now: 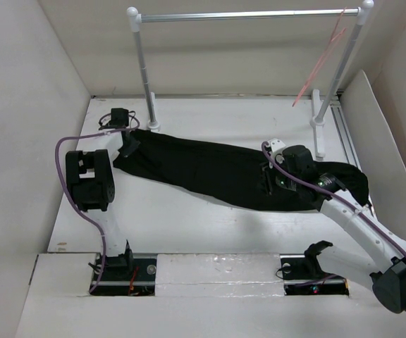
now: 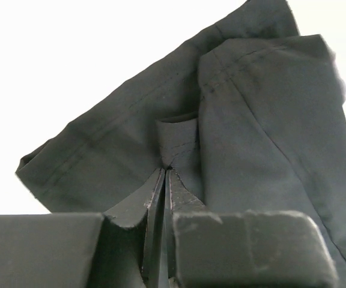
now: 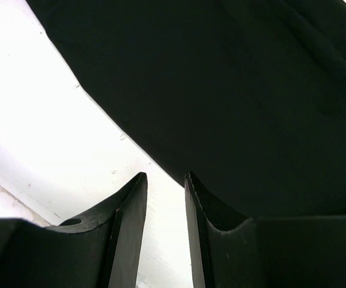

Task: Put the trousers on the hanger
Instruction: Fold the trousers

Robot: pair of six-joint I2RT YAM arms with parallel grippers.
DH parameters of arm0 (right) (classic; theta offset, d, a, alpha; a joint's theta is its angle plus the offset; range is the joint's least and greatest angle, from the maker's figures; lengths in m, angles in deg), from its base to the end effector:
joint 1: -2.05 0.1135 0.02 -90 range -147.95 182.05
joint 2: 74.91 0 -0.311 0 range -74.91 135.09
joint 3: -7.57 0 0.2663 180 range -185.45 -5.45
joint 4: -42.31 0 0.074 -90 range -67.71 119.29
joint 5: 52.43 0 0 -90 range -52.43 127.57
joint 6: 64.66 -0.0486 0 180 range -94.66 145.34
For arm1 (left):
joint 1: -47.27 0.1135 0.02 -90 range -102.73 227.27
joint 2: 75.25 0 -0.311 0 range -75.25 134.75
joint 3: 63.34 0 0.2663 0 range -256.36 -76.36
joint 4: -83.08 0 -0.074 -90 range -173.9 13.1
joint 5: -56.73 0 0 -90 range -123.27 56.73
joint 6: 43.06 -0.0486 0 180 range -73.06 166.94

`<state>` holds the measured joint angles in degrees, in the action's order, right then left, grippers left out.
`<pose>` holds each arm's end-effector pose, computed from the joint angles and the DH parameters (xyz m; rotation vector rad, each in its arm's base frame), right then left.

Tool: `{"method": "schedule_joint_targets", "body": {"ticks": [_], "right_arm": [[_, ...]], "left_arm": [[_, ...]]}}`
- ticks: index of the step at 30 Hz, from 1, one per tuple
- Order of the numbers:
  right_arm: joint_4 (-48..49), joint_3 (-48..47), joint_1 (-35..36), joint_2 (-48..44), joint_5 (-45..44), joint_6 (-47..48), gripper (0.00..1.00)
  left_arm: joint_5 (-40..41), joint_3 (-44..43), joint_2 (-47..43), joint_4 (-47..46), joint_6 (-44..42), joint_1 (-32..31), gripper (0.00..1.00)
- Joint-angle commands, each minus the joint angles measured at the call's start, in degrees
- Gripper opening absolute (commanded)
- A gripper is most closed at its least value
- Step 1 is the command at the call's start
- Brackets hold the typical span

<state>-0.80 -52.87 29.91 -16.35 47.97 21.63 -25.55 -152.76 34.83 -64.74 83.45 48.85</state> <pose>0.1865 0.1085 0.3073 -0.5798 2.2522 0.4900 0.4494 0.0189 0.2143 -0.8634 2.3285 -0.0907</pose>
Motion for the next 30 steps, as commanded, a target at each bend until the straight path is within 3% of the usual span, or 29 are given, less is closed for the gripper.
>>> {"method": "schedule_joint_targets", "body": {"ticks": [1,9,25,26,27,30], "right_arm": [[0.55,-0.92,0.01,-0.65,-1.34,0.28,0.37],[2.05,-0.48,-1.04,1.55,1.03,1.68,0.38],[0.64,0.48,-3.95,1.38,3.41,5.73,0.39],[0.73,0.66,-3.95,1.38,3.84,5.73,0.39],[0.9,0.75,-3.95,1.46,4.02,5.64,0.4],[1.26,0.84,-3.95,1.64,4.46,5.46,0.4]], "left_arm": [[2.64,1.25,-8.47,0.1,0.49,-0.09,0.0],[5.37,10.56,-20.08,-1.75,1.28,1.31,0.0],[10.64,18.23,-17.46,-1.94,0.93,3.43,0.0],[10.47,17.7,-16.66,-0.97,0.67,3.43,0.07],[10.47,17.08,-16.22,-0.27,0.58,3.43,0.3],[11.78,16.46,-16.83,0.36,0.67,3.43,0.62]]}}
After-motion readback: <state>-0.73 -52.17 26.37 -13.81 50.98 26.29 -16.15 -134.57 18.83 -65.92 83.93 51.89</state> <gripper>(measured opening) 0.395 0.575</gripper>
